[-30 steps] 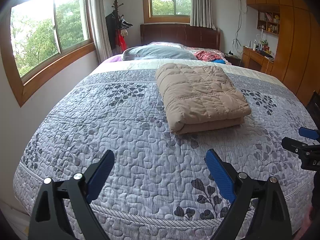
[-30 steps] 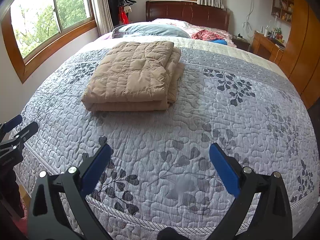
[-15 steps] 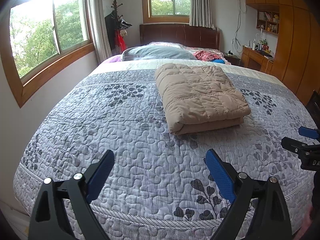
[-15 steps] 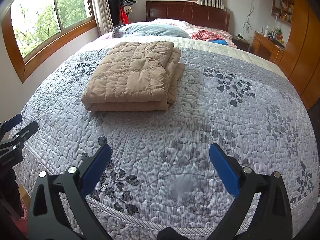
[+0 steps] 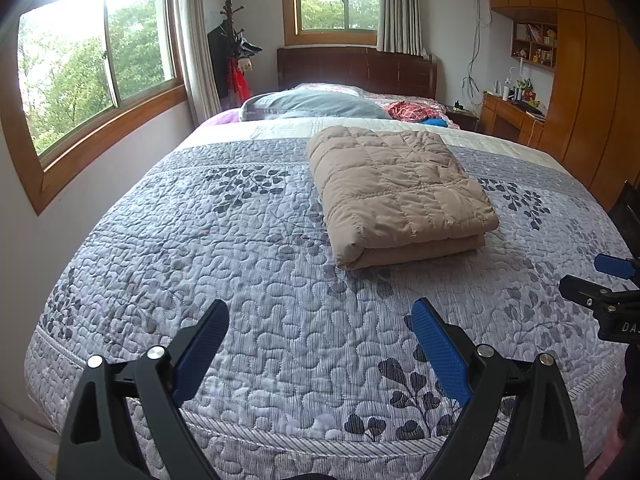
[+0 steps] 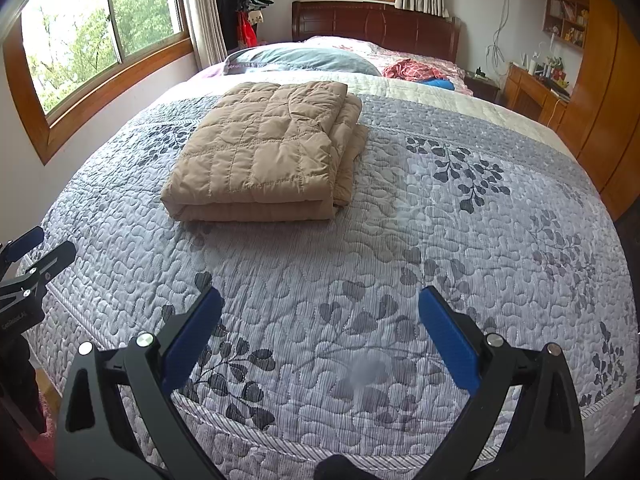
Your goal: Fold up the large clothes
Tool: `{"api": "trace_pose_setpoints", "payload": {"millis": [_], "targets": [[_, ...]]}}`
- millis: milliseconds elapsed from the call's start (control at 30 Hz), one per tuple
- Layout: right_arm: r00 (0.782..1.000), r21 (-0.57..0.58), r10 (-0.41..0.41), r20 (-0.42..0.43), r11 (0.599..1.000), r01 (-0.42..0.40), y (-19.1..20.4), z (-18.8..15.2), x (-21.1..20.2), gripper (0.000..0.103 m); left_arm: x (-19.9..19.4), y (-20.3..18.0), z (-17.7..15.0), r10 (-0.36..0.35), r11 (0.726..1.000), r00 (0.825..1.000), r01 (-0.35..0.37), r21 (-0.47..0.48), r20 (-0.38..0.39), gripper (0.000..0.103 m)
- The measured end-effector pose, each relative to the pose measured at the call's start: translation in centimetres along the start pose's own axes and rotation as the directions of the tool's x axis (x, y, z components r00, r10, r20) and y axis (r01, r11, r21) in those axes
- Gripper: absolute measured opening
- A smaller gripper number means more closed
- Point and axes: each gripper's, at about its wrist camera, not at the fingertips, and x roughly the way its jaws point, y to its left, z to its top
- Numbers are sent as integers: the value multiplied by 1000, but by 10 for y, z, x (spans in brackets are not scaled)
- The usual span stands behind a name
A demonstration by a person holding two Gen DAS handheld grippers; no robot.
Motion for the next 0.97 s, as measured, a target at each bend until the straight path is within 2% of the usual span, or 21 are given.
{"api": "trace_pose_setpoints", "payload": {"millis": [967], "targets": [[1000, -3, 6, -14, 1000, -6, -6, 0, 8, 98, 3, 1, 0, -12, 1000, 1000, 12, -3, -8, 93]]}}
